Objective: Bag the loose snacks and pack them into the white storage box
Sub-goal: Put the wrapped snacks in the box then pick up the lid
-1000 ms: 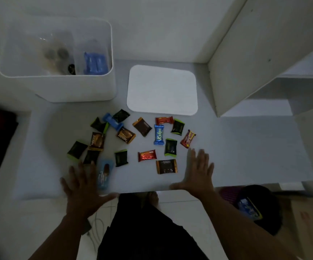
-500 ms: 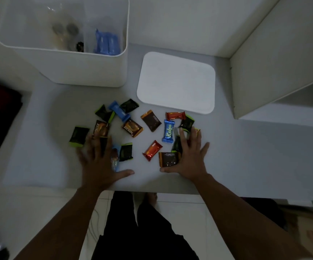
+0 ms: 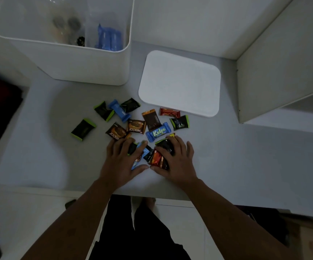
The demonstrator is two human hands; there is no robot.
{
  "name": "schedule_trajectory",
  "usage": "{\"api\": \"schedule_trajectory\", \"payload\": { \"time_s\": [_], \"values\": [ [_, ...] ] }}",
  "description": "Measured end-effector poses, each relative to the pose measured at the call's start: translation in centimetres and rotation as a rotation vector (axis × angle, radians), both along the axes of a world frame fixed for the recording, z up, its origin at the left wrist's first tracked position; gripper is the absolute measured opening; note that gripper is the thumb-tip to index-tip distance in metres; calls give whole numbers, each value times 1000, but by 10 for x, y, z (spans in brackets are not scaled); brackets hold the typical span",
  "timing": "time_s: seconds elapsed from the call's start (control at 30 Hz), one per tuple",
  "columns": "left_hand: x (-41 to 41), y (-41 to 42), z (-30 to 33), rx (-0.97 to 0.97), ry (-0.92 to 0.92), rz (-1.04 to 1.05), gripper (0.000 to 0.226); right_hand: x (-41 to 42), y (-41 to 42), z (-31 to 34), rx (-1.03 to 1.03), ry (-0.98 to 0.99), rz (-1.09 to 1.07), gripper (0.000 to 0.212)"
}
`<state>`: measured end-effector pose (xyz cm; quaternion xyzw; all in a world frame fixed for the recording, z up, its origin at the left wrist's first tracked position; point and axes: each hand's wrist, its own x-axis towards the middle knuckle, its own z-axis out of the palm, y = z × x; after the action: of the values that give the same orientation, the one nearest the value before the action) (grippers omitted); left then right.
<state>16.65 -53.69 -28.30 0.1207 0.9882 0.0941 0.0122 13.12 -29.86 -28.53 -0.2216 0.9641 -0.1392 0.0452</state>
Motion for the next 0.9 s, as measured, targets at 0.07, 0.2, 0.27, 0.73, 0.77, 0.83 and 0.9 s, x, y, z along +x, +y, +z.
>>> {"api": "schedule_trajectory", "payload": {
  "time_s": [0.07, 0.2, 0.27, 0.73, 0.77, 0.83, 0.9],
  "values": [
    [-1, 0, -2, 4, -8, -5, 71, 1, 1, -3, -26, 28, -10, 68],
    [-1, 0, -4, 12, -3, 2, 65, 0, 2, -5, -60, 74, -28, 61],
    [-2, 2, -3, 21, -15, 15, 64, -2, 1, -4, -71, 78, -47, 59],
    [-15, -5, 0, -11, -59, 56, 108, -18, -12, -2, 24, 134, 128, 93],
    [-16, -6, -3, -12, -57, 43, 97, -19, -12, -4, 10, 151, 139, 85],
    [-16, -7, -8, 0, -24, 47, 78, -21, -10, -6, 8, 153, 134, 73],
    [-16, -7, -11, 20, 29, 61, 65, -23, -9, -7, 15, 142, 121, 69]
  ]
}}
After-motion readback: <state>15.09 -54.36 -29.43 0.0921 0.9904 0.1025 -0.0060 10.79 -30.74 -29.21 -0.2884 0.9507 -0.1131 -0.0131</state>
